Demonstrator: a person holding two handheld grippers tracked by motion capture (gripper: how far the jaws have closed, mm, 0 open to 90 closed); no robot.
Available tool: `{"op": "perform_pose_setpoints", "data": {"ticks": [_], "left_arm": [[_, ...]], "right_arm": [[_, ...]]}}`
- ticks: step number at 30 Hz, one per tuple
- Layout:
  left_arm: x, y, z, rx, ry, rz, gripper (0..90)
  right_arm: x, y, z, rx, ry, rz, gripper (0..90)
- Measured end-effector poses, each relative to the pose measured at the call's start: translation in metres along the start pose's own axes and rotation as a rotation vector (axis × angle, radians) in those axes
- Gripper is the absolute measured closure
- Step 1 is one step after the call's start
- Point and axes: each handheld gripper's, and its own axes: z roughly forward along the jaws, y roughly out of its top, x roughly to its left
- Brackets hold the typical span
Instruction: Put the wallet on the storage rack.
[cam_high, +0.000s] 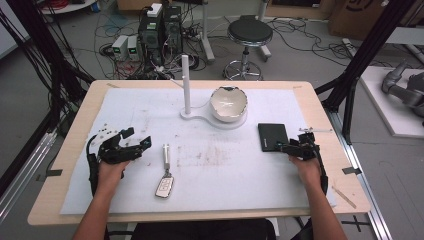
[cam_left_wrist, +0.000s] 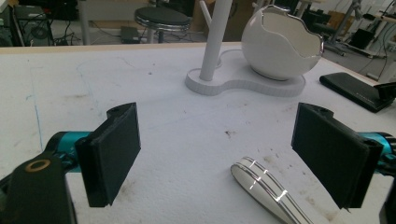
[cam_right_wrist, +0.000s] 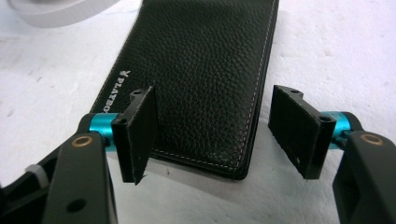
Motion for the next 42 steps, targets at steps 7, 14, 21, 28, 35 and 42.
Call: {"op": "perform_pose_setpoints", "data": {"ticks": [7, 14, 21, 28, 35, 42], "left_arm": [[-0.001, 0.0, 0.002, 0.004, -0.005, 0.004, 15.6], [-0.002, -0.001, 0.003, 0.011, -0.005, 0.001, 15.8], [-0.002, -0.001, 0.004, 0.013, -0.001, 0.002, 15.8], [-0.001, -0.001, 0.003, 0.011, 0.001, 0.002, 15.9], [-0.003, 0.002, 0.003, -0.001, -0.043, -0.011, 17.7], [-0.014, 0.01, 0.007, -0.003, -0.099, 0.016, 18.0]], "right_arm": [[0.0, 0.002, -0.001, 0.02, 0.009, 0.0, 44.0], [-0.013, 0.002, -0.003, 0.006, 0.048, 0.082, 59.1], [-0.019, 0.002, -0.009, -0.026, 0.073, 0.103, 80.3], [-0.019, 0.003, -0.016, -0.079, 0.126, 0.089, 84.3], [-0.006, 0.01, -0.04, -0.14, 0.195, -0.017, 86.0], [0.014, 0.018, -0.052, -0.169, 0.228, -0.136, 86.5]]}}
